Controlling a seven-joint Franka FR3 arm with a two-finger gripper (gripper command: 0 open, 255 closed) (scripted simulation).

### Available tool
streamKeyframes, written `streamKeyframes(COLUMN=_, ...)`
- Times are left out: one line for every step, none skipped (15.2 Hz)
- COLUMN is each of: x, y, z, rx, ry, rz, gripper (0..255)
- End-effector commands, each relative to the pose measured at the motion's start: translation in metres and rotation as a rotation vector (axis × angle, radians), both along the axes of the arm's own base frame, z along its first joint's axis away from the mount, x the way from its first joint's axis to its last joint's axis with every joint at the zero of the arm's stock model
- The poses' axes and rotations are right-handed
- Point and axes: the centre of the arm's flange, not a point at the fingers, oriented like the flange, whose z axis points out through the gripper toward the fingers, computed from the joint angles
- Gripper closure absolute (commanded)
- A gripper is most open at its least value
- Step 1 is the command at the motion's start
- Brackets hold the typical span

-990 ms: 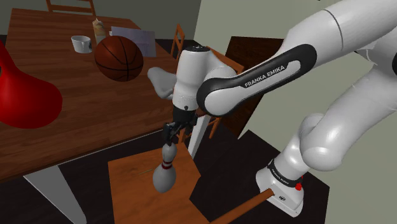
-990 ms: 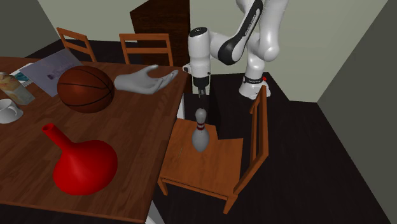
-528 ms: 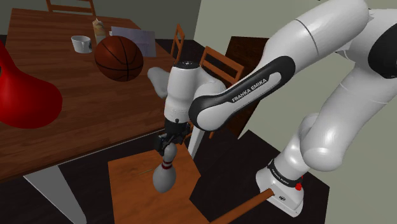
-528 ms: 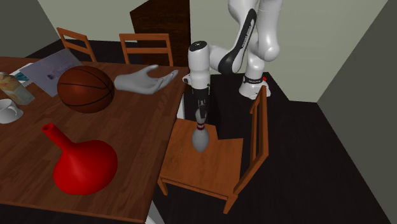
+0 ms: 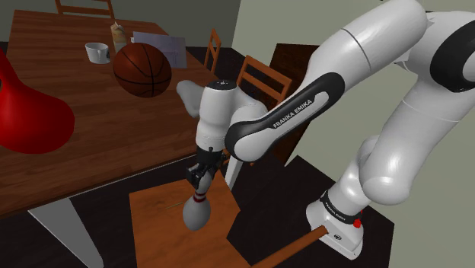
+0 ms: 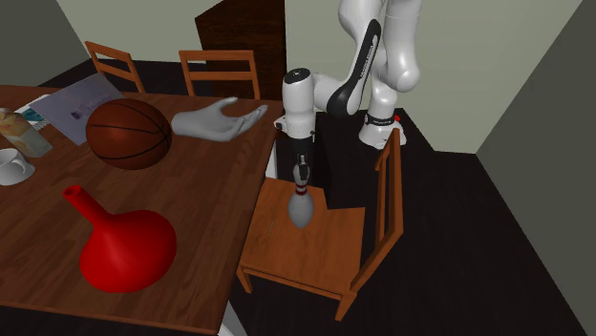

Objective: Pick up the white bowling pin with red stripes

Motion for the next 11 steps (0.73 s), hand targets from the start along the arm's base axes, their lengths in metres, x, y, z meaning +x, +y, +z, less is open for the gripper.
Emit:
streamKeyframes(x=0.000, y=0.000, z=-0.001, rx=-0.001, ry=0.001, rz=0.000, gripper=255)
streamKeyframes(x=0.000, y=0.000, z=-0.001, rx=-0.001, ry=0.001, rz=0.000, gripper=255)
streamKeyframes(x=0.000, y=0.000, z=-0.001, rx=-0.001, ry=0.001, rz=0.000, gripper=255)
streamKeyframes(x=0.000, y=0.000, z=-0.001, rx=-0.001, ry=0.001, rz=0.000, gripper=255)
streamKeyframes(x=0.000, y=0.000, z=-0.001, rx=-0.001, ry=0.001, rz=0.000, gripper=255)
streamKeyframes(x=-0.001, y=0.000, z=-0.001, rx=-0.001, ry=0.001, rz=0.000, gripper=255)
streamKeyframes(x=-0.001, y=0.000, z=0.004, rx=-0.001, ry=0.001, rz=0.000, gripper=255)
streamKeyframes(x=-0.001, y=0.000, z=0.010, rx=-0.001, ry=0.001, rz=0.000, gripper=255)
streamKeyframes(x=-0.001, y=0.000, z=0.015, rx=-0.001, ry=0.001, rz=0.000, gripper=255)
streamKeyframes(x=-0.001, y=0.000, z=0.020, rx=-0.001, ry=0.001, rz=0.000, gripper=255)
streamKeyframes(x=-0.001, y=0.000, z=0.025, rx=-0.001, ry=0.001, rz=0.000, gripper=255)
